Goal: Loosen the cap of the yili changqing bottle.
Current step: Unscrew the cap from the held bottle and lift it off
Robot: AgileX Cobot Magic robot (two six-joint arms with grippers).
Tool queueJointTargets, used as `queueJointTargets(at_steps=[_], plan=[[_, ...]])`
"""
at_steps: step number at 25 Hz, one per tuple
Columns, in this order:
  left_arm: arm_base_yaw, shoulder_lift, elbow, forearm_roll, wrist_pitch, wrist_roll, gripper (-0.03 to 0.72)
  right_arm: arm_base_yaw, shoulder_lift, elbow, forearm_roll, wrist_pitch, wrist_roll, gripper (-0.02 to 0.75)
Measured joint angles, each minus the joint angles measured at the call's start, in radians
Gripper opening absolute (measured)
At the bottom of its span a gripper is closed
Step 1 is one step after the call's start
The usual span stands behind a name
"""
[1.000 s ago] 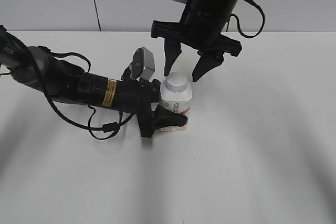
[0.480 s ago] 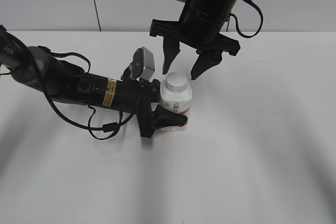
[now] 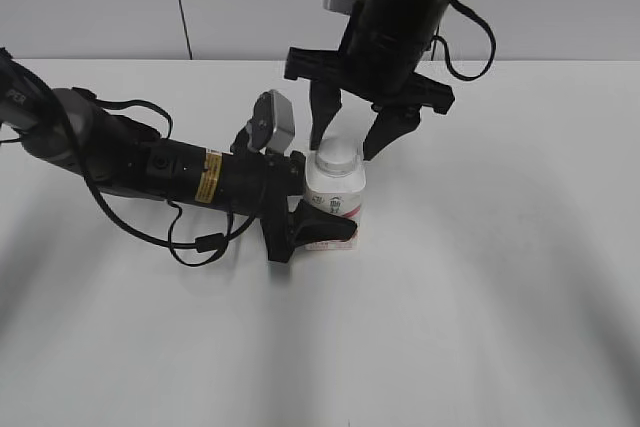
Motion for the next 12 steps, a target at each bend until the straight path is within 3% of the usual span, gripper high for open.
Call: queueJointTargets(at_steps=[12], plan=[[0.000, 0.000, 0.000, 0.000, 0.001, 0.000, 0.427, 0.000, 0.028, -0.002, 0.001, 0.002, 0.002, 0.471]])
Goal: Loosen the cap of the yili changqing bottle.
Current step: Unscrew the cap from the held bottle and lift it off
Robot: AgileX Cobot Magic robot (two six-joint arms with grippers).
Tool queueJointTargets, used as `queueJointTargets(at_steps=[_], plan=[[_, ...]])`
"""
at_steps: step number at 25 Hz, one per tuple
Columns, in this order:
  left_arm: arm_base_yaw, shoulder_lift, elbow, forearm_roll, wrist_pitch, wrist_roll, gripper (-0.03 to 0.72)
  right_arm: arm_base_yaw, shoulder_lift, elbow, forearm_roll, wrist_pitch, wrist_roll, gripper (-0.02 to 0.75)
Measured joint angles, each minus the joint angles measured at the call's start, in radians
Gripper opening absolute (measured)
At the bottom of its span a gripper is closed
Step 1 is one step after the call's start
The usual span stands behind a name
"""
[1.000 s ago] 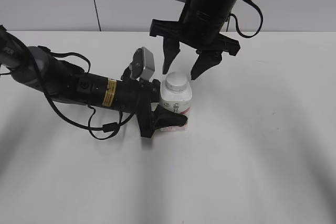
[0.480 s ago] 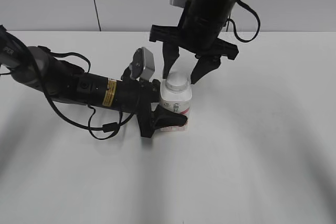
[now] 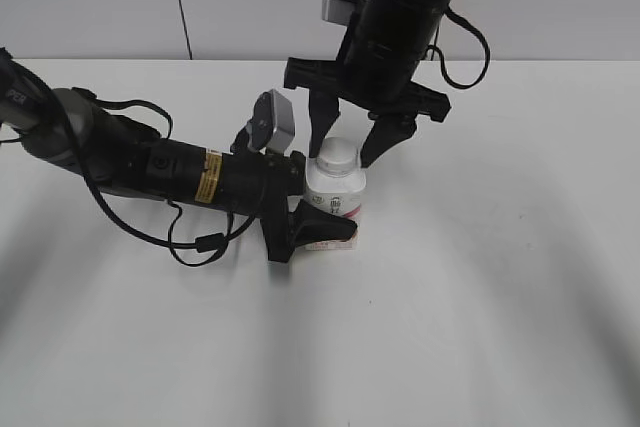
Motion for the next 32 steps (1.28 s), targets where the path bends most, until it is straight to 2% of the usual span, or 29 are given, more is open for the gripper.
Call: queueJointTargets(at_steps=[4, 17, 32], plan=[[0.000, 0.000, 0.000, 0.000, 0.000, 0.000, 0.427, 0.001, 0.000, -0.001, 0.008, 0.003, -0.001, 0.402], [0.000, 0.000, 0.000, 0.000, 0.000, 0.002, 0.427, 0.001, 0.003, -0.008, 0.008, 0.018, -0.053, 0.399], [0.000, 0.000, 0.000, 0.001, 0.000, 0.005, 0.411, 0.001, 0.003, -0.009, 0.006, 0.030, -0.623, 0.398]])
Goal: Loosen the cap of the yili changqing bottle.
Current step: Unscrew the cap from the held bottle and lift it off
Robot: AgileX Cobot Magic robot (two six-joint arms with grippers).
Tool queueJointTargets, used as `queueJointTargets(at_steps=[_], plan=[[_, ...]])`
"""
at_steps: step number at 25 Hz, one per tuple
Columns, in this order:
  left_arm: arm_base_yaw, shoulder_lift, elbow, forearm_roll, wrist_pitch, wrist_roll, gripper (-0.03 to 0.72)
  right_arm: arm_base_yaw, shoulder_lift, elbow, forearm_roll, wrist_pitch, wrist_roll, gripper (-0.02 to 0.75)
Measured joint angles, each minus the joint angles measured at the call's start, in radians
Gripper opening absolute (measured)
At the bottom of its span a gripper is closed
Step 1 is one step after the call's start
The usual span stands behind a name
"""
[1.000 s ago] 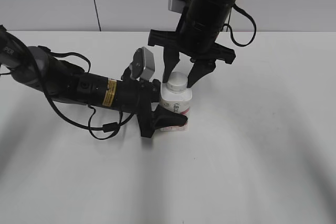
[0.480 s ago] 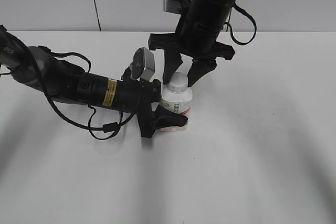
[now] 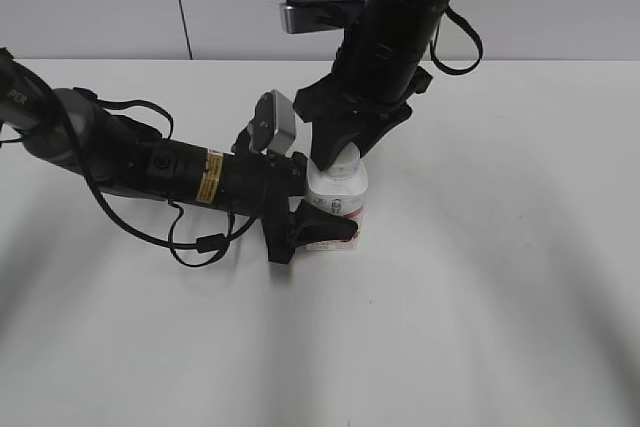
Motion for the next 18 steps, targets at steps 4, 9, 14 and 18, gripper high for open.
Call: queueJointTargets(at_steps=[4, 9, 14, 18], plan=[[0.000, 0.000, 0.000, 0.001, 0.000, 0.002, 0.407, 0.000, 0.000, 0.000, 0.000, 0.001, -0.167, 0.398], [0.000, 0.000, 0.000, 0.004, 0.000, 0.007, 0.407, 0.000, 0.000, 0.000, 0.000, 0.004, -0.355, 0.398], [0.000, 0.000, -0.001, 0.007, -0.001, 0.008, 0.406, 0.000, 0.000, 0.000, 0.000, 0.005, -0.488, 0.398], [0.000, 0.000, -0.001, 0.007, -0.001, 0.010, 0.405, 0.000, 0.000, 0.000, 0.000, 0.005, -0.591, 0.398]])
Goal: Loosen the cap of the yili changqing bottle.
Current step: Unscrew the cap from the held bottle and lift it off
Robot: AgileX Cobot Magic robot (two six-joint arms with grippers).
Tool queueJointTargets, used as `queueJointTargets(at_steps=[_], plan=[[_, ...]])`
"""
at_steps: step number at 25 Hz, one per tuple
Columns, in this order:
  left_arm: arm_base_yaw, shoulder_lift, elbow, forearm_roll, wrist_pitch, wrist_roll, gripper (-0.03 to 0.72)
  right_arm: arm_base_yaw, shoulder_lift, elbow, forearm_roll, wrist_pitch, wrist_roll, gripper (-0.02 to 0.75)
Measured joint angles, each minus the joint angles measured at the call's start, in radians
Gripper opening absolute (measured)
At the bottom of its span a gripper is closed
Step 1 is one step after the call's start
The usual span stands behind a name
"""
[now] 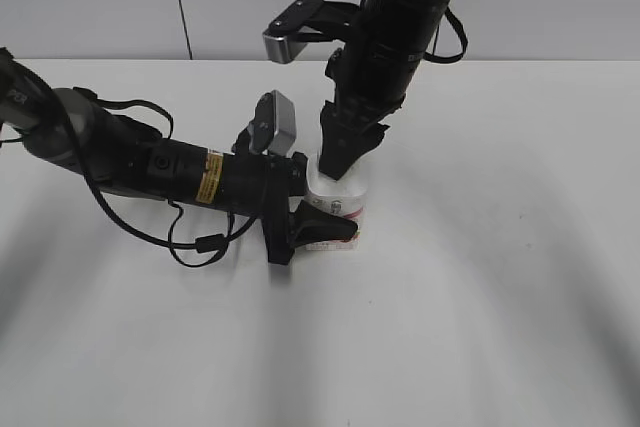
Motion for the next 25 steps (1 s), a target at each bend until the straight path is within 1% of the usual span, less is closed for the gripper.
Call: queueJointTargets(at_steps=[7, 14, 25], plan=[[0.000, 0.000, 0.000, 0.003, -0.001, 0.000, 0.405, 0.000, 0.000, 0.000, -0.003, 0.002, -0.222, 0.397], [0.000, 0.000, 0.000, 0.003, -0.001, 0.000, 0.403, 0.000, 0.000, 0.000, -0.007, 0.002, -0.360, 0.396], [0.000, 0.000, 0.000, 0.003, -0.005, -0.001, 0.400, 0.000, 0.000, 0.000, -0.007, 0.002, -0.391, 0.396]])
